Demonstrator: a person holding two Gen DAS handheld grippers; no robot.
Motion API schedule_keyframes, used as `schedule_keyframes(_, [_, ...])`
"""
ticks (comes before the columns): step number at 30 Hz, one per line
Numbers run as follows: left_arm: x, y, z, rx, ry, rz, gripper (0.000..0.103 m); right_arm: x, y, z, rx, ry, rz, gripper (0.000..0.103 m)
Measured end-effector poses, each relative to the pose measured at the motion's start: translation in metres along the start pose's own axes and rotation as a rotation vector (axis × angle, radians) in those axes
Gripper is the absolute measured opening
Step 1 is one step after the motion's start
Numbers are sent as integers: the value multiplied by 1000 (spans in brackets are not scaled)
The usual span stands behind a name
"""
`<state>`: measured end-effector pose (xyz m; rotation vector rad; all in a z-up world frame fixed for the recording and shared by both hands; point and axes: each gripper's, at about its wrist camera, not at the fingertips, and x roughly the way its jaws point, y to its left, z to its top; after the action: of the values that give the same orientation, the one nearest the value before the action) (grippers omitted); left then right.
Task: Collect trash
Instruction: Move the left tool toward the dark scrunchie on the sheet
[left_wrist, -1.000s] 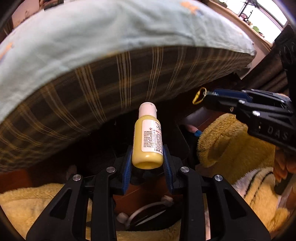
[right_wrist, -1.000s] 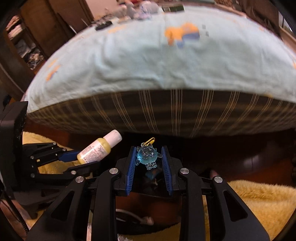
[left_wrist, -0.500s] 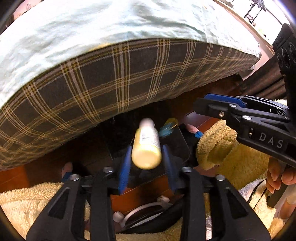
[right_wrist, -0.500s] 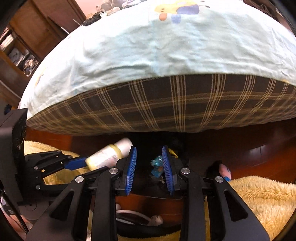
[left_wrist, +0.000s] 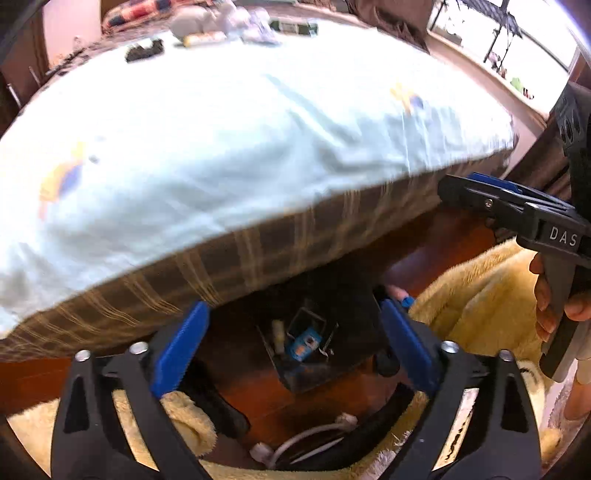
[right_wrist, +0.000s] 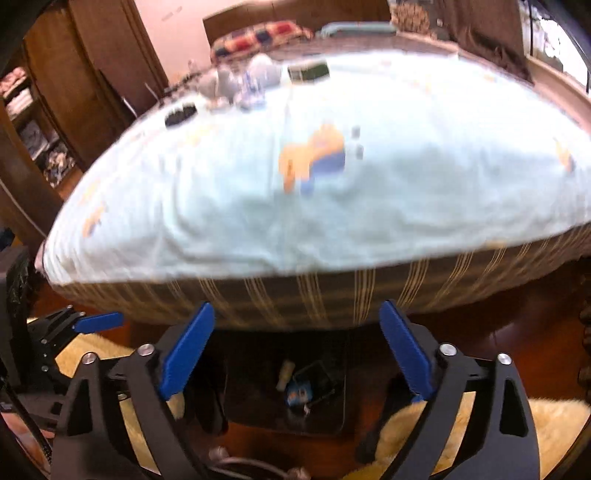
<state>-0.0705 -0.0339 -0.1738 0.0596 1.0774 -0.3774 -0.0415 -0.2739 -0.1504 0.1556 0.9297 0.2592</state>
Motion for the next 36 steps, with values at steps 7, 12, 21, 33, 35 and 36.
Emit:
schedule_keyframes(7, [-27, 24, 20, -34, -71, 59, 95, -10, 0, 26, -11, -58, -32, 94])
schedule_keyframes(12, [-41, 42, 39, -46, -127, 101, 95, -14, 13, 51, -49, -111, -35, 94])
schedule_keyframes(21, [-56, 73, 89, -57, -236, 212, 95, 0, 37, 102, -96, -174, -21, 94])
schedule_keyframes(33, [-15, 137, 162, -107, -203, 253, 95, 75, 54, 161, -69, -136, -6, 93])
schedule_keyframes(35, [-3, 147, 175, -121, -191, 251, 95, 89, 54, 168, -65, -117, 4, 87])
schedule_keyframes(36, [2, 150, 179, -126, -188, 250, 95, 96, 55, 172, -63, -108, 10, 82])
